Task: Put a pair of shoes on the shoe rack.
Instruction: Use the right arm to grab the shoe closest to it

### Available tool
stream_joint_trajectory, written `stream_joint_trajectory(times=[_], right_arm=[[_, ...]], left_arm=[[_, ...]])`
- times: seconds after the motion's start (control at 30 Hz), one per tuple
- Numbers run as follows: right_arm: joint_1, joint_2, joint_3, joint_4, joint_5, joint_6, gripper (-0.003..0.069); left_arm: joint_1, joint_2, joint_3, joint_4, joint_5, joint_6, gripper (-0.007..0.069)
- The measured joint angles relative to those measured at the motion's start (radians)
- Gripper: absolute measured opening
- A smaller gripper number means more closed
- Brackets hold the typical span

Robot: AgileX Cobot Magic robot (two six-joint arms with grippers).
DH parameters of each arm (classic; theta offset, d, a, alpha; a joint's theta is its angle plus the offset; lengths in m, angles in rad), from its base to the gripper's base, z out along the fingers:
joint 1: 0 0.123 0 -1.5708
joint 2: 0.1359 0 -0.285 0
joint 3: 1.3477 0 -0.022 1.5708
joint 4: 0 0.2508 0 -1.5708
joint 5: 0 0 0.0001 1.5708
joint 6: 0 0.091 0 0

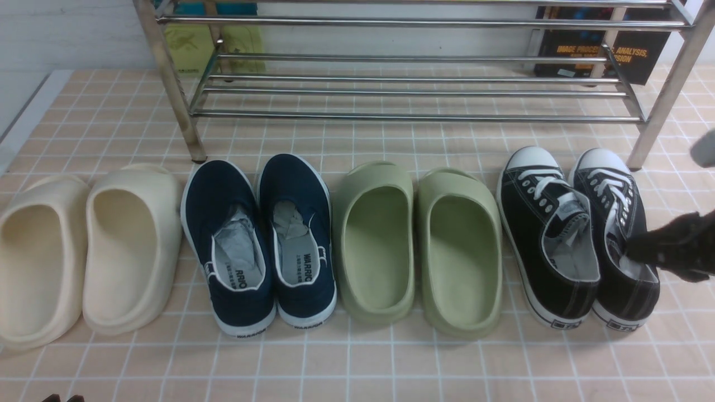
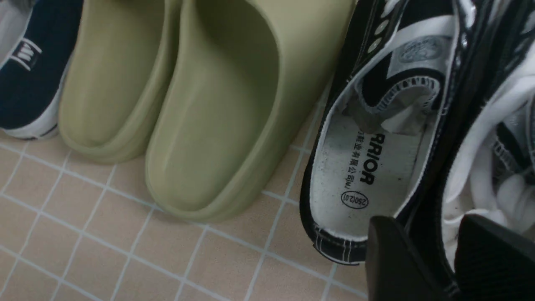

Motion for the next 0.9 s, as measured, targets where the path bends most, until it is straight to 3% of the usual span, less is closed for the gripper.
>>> stream_joint_trajectory(times=[0.2, 0.4, 0.67, 0.8, 0.9], right_arm=[[0.000, 0.223, -0.110, 0.004, 0.029, 0.011, 0.0240], [0.000, 0.323, -0.186, 0.065, 0.182, 0.058, 0.0240], [0.000, 0.325, -0.265, 0.155, 0.219, 0.007, 0.0240], [0.007, 0.343, -0.266, 0.288, 0.223, -0.089, 0.0240], [0.045, 0.344, -0.268, 0.276, 0.203, -0.099, 0.0240]], left_arm=[[0.000, 0.000, 0.000, 0.000, 0.000, 0.000, 0.0183], [0.000, 0.000, 0.000, 0.000, 0.000, 0.000, 0.0192], [0.000, 0.000, 0.000, 0.000, 0.000, 0.000, 0.0199], [0.000, 0.000, 0.000, 0.000, 0.000, 0.000, 0.0201], [0.000, 0.000, 0.000, 0.000, 0.000, 0.000, 0.0202]])
